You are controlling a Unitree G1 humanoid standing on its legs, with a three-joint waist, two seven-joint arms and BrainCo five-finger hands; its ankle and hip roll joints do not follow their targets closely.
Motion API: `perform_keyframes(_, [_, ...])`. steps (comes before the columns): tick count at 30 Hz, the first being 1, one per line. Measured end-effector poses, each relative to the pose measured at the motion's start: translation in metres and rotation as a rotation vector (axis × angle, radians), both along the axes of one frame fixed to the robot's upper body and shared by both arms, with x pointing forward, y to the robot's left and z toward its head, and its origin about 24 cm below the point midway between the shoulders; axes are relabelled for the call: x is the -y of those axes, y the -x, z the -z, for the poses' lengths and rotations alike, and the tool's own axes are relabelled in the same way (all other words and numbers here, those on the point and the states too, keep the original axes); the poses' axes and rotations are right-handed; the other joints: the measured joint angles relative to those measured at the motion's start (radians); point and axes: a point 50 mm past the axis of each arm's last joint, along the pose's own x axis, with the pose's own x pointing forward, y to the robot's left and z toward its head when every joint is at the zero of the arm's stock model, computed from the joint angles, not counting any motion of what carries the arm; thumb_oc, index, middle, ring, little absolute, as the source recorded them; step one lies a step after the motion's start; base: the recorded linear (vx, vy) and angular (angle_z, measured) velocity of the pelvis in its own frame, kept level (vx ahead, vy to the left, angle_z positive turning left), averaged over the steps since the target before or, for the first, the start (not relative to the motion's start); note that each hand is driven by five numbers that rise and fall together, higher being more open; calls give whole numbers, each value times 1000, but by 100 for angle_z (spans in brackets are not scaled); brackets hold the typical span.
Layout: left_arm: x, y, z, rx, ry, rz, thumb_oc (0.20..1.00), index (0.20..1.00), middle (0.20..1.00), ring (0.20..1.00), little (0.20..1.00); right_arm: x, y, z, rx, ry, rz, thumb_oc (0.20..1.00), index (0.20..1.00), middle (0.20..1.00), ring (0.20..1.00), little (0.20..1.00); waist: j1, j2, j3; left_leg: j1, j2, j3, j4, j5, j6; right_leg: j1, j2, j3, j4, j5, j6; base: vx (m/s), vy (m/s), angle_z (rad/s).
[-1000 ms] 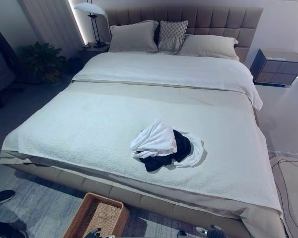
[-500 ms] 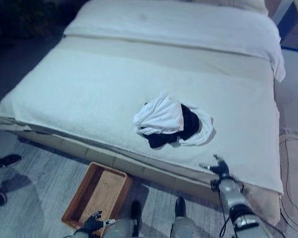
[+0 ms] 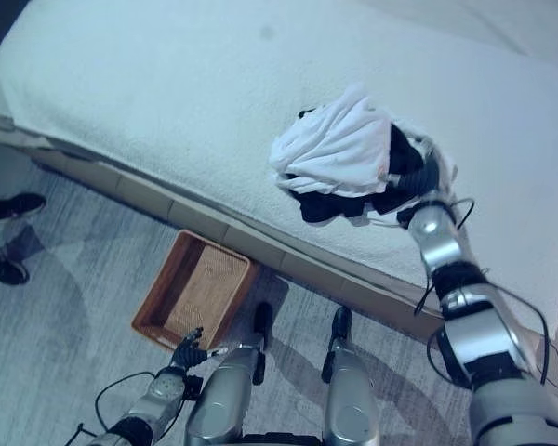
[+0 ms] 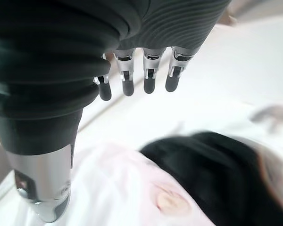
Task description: Pick up clothes into the bucket
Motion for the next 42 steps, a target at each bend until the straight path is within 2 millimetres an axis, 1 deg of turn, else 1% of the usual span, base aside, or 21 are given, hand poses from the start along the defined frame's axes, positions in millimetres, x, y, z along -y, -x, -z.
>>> perform_keyframes(1, [2, -7, -4, 22, 0, 10, 1000, 1000, 1000, 1000, 1000, 4, -2, -17, 32, 31, 28, 1000, 1000, 1000, 1000, 1000, 14, 0, 10, -23, -11, -18, 9, 0, 0, -32, -17, -14, 50, -23, -5, -60, -33, 47])
perform_keyframes(2, [3, -10, -6, 31, -1, 15, 1000, 1000, 1000, 1000, 1000, 6, -3, -21, 25, 54, 44, 1000, 1000, 1000, 1000, 1000, 20, -3, 13, -36, -16, -24, 20, 0, 0, -50, -24, -14, 79, -34, -10, -63, -41, 50])
perform_keyframes(3, [6, -14, -9, 43, -7, 28, 1000, 1000, 1000, 1000, 1000, 9, -4, -26, 15, 72, 72, 1000, 1000, 1000, 1000, 1000, 43, -2, 21, -52, -26, -42, 35, 0, 0, -66, -35, -19, 115, -49, -11, -53, -47, 32])
perform_keyframes(4, [6, -17, -10, 51, -7, 31, 1000, 1000, 1000, 1000, 1000, 12, -3, -27, 4, 80, 90, 1000, 1000, 1000, 1000, 1000, 47, -2, 25, -54, -30, -46, 38, -1, 0, -71, -41, -23, 128, -57, -12, -48, -48, 42])
perform_keyframes(6, [6, -18, -11, 52, -5, 21, 1000, 1000, 1000, 1000, 1000, 16, -3, -24, -23, 96, 109, 1000, 1000, 1000, 1000, 1000, 57, -3, 26, -72, -36, -69, 46, 0, -1, -79, -52, -47, 153, -69, -13, -33, -38, 40])
perform_keyframes(7, [6, -18, -11, 53, -10, 21, 1000, 1000, 1000, 1000, 1000, 20, -2, -20, -51, 105, 130, 1000, 1000, 1000, 1000, 1000, 73, -3, 26, -81, -40, -81, 50, 0, -1, -84, -57, -60, 162, -74, -15, -18, -25, 30])
perform_keyframes(11, [4, -15, -8, 38, -28, 37, 1000, 1000, 1000, 1000, 1000, 33, 2, -10, -141, 133, 189, 1000, 1000, 1000, 1000, 1000, 92, -3, 26, -118, -55, -113, 60, 11, -8, -112, -72, -81, 196, -88, -13, -15, -58, 30])
perform_keyframes(12, [5, -15, -9, 38, -32, 49, 1000, 1000, 1000, 1000, 1000, 43, 7, -3, -203, 157, 227, 1000, 1000, 1000, 1000, 1000, 101, -2, 25, -142, -62, -134, 56, 23, -14, -130, -81, -99, 206, -91, -14, 51, -75, 38])
perform_keyframes(15, [6, -16, -9, 43, -27, 54, 1000, 1000, 1000, 1000, 1000, 54, 13, 8, -303, 169, 273, 1000, 1000, 1000, 1000, 1000, 109, -2, 26, -159, -69, -161, 40, 38, -18, -145, -92, -124, 222, -101, -16, 3, -34, 33])
perform_keyframes(16, [7, -17, -10, 48, -17, 50, 1000, 1000, 1000, 1000, 1000, 55, 13, 9, -331, 192, 271, 589, 589, 589, 589, 589, 107, -2, 26, -164, -72, -167, 31, 46, -18, -152, -97, -129, 227, -101, -17, -10, -21, 20])
perform_keyframes(17, [7, -17, -10, 48, -9, 45, 1000, 1000, 1000, 1000, 1000, 55, 13, 9, -345, 199, 264, 533, 533, 533, 533, 533, 109, -2, 26, -165, -74, -173, 28, 50, -20, -153, -99, -134, 229, -102, -17, -10, -19, 22])
perform_keyframes(18, [8, -17, -11, 49, -4, 48, 1000, 1000, 1000, 1000, 1000, 55, 13, 10, -359, 198, 260, 410, 410, 410, 410, 410, 110, -2, 26, -166, -77, -181, 24, 55, -20, -151, -104, -144, 233, -103, -18, -5, -3, 19])
perform_keyframes(19, [8, -18, -12, 52, -1, 51, 1000, 1000, 1000, 1000, 1000, 56, 13, 10, -365, 197, 261, 200, 200, 200, 200, 200, 106, -2, 26, -167, -79, -185, 22, 58, -21, -152, -106, -147, 234, -104, -20, -5, 16, 17])
perform_keyframes(25, [11, -22, -15, 63, 19, 64, 1000, 1000, 1000, 1000, 1000, 56, 13, 8, -385, 191, 241, 200, 200, 200, 200, 200, 109, -2, 26, -154, -83, -188, 18, 69, -19, -139, -109, -150, 228, -101, -18, -6, 4, 2])
perform_keyframes(30, [13, -23, -16, 60, 27, 72, 1000, 1000, 1000, 1000, 1000, 56, 12, 4, -378, 193, 233, 200, 200, 200, 200, 200, 103, -2, 25, -73, -66, -186, -44, 86, -19, -65, -94, -152, 173, -90, -11, -22, 14, -2])
perform_keyframes(32, [14, -23, -16, 58, 32, 78, 1000, 1000, 1000, 1000, 1000, 57, 12, -1, -365, 193, 236, 200, 200, 200, 200, 200, 104, -2, 24, -61, -60, -185, -57, 96, -18, -52, -89, -156, 157, -73, -14, -40, 48, -6])
perform_keyframes(35, [16, -23, -14, 48, 35, 78, 1000, 1000, 1000, 1000, 1000, 60, 13, -3, -363, 199, 245, 200, 200, 200, 200, 200, 93, -1, 23, -35, -57, -183, -70, 95, -23, -27, -87, -158, 150, -75, -12, -4, 64, -3])
perform_keyframes(38, [11, -23, -14, 42, 28, 78, 1000, 1000, 1000, 1000, 1000, 52, 8, -19, -299, 190, 209, 200, 200, 200, 200, 200, 71, -1, 22, 4, -40, -168, -78, 95, -22, 23, -62, -151, 79, -43, -13, 35, 63, -24])
perform_keyframes(40, [7, -21, -14, 37, 24, 75, 1000, 1000, 1000, 1000, 1000, 44, 3, -37, -238, 185, 179, 200, 200, 200, 200, 200, 72, -7, 17, 40, -24, -127, -95, 95, -21, 54, -39, -115, 28, -13, -6, 38, 39, -57])
perform_keyframes(41, [4, -22, -15, 43, 22, 69, 1000, 1000, 1000, 1000, 1000, 40, 1, -45, -207, 186, 162, 200, 200, 200, 200, 200, 61, -12, 2, 52, -16, -107, -103, 91, -16, 67, -26, -98, -7, 1, -2, 56, 32, -46])
perform_keyframes(42, [1, -22, -16, 48, 21, 61, 1000, 1000, 1000, 1000, 1000, 38, 0, -47, -195, 183, 151, 200, 200, 200, 200, 200, 69, -17, -5, 59, -10, -95, -111, 91, -16, 71, -20, -89, -20, 13, 2, 66, 30, -62])
